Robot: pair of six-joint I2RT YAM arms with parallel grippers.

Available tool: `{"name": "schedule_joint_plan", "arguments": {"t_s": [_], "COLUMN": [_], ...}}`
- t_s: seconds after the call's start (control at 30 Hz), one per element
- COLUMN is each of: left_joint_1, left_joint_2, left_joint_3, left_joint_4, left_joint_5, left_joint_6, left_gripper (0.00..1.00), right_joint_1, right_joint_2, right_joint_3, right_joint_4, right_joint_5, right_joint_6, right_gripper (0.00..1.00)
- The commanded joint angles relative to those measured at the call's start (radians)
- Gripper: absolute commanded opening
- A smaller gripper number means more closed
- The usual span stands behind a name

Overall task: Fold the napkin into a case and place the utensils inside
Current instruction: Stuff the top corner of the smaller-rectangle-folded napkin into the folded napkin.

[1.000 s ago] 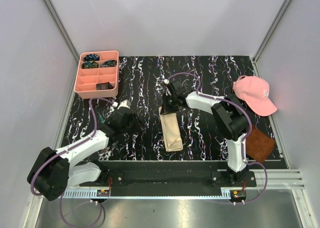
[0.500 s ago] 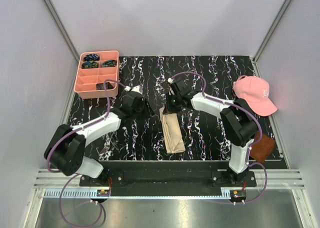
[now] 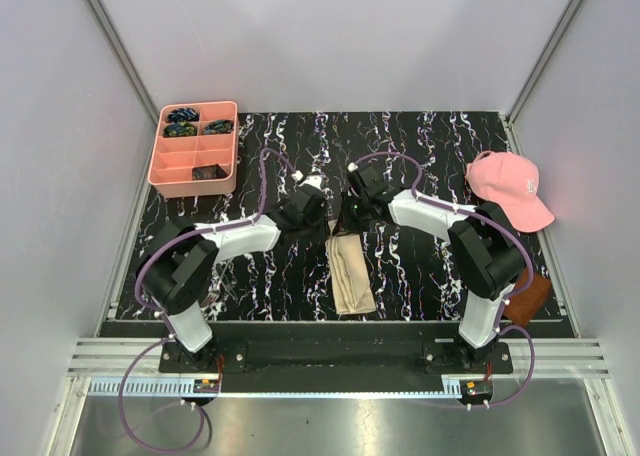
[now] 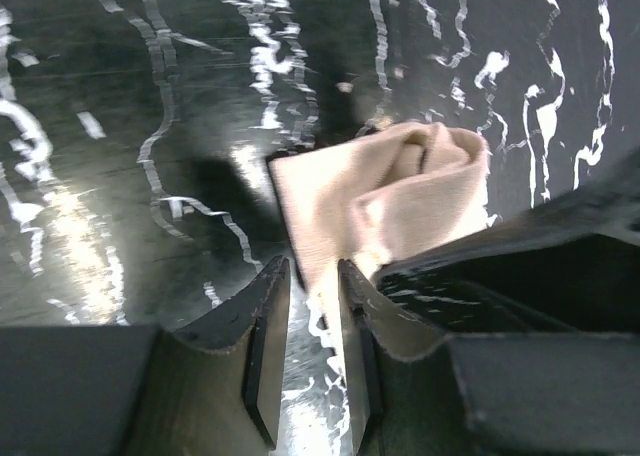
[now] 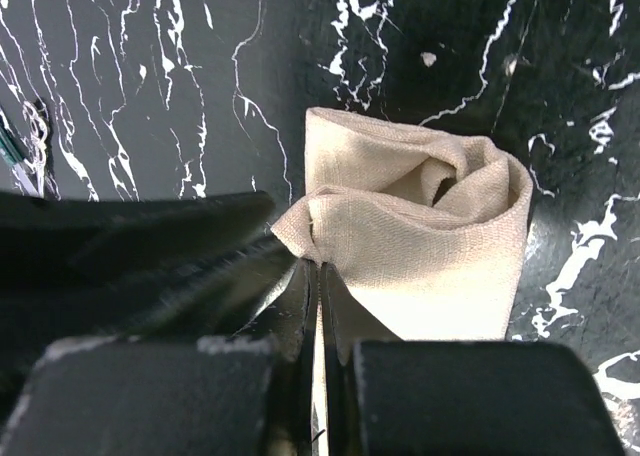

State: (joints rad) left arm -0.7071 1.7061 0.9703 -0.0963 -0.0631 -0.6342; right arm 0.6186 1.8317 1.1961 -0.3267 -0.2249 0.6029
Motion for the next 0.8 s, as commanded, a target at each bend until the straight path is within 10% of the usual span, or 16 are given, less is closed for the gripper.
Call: {"name": "schedule_joint_plan", "arguments": {"t_s": [0.0,0.77], "left_joint_1": [-0.043,-0.054], "left_joint_2": [0.026,-0.013], "left_joint_3": [0.057,-0.073], "left_joint_4": [0.052,0.214], "left_joint_5": [-0.130,-0.118], "left_joint_6": [0.079,0.113], "left_gripper": [0.29,0.31], "right_joint_1": [-0.008,-0.017], "right_joint_2": [-0.069,-0.042], "right_joint_3": [-0.003,0.091], "right_joint_4": [-0.020,-0.020], "right_joint_5": [0.018,-0.076], "right_joint_6": [0.038,0.051], "right_gripper": [0.00,0.00]}}
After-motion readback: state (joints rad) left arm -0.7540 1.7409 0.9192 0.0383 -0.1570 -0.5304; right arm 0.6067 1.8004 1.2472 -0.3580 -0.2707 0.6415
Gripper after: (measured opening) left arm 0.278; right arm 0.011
